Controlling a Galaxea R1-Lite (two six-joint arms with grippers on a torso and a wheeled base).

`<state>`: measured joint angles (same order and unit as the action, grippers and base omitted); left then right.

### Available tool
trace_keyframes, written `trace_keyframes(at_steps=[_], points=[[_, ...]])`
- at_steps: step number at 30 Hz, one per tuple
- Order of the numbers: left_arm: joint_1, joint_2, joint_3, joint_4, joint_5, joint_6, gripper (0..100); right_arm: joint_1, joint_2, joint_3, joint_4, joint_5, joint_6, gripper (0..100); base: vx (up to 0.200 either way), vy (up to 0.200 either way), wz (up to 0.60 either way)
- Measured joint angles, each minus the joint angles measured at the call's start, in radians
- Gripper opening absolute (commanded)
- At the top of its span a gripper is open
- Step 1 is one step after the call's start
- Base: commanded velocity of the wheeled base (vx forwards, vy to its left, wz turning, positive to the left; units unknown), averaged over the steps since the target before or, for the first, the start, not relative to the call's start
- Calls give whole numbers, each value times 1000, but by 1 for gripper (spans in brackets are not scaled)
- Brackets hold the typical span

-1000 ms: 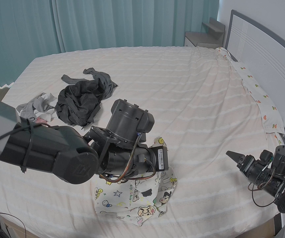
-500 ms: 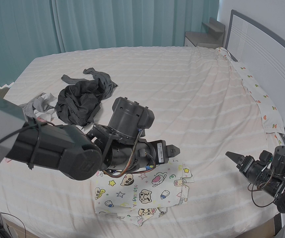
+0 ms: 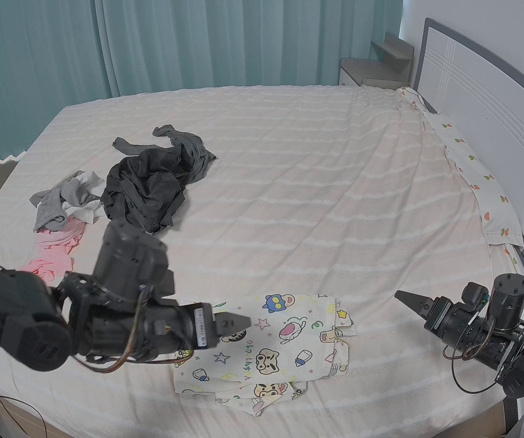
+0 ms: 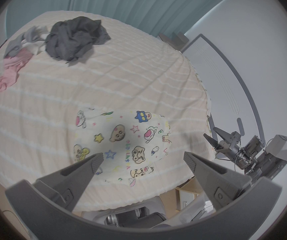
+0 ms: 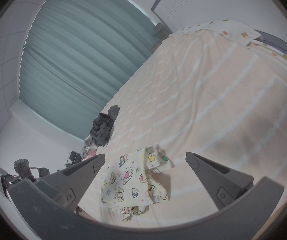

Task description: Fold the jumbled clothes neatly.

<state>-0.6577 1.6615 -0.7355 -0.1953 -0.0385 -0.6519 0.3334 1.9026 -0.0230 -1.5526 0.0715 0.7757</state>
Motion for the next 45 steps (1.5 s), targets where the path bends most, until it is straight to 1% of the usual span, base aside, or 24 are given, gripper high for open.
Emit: trace_keyframes(at_steps=[5, 8, 10, 13, 17, 23, 28, 40, 41, 45], points=[[28, -130, 223, -165, -14, -23, 100, 61, 43, -48, 0, 20, -36, 100, 0, 0, 0], [38, -195, 334, -267, -20, -44, 100, 90, 86, -112, 20, 30, -62, 100, 0, 0, 0], [44, -225, 383, -305, -25, -72, 100, 107, 111, -171, 80, 35, -73, 100, 0, 0, 0], [55, -258, 436, -353, -39, -114, 100, 128, 144, -269, 233, 45, -100, 100, 0, 0, 0], [79, -279, 485, -416, -75, -148, 100, 138, 180, -414, 408, 79, -141, 100, 0, 0, 0], [123, -293, 529, -470, -107, -172, 100, 136, 235, -592, 560, 127, -179, 100, 0, 0, 0], [140, -297, 545, -485, -113, -177, 100, 138, 284, -659, 583, 140, -204, 100, 0, 0, 0], [144, -297, 549, -486, -113, -177, 100, 161, 353, -715, 585, 141, -208, 100, 0, 0, 0], [144, -297, 549, -486, -113, -177, 100, 167, 357, -718, 585, 141, -208, 0, 0, 0, 0], [144, -296, 548, -486, -114, -177, 100, 177, 370, -724, 589, 142, -214, 0, 0, 0, 0]])
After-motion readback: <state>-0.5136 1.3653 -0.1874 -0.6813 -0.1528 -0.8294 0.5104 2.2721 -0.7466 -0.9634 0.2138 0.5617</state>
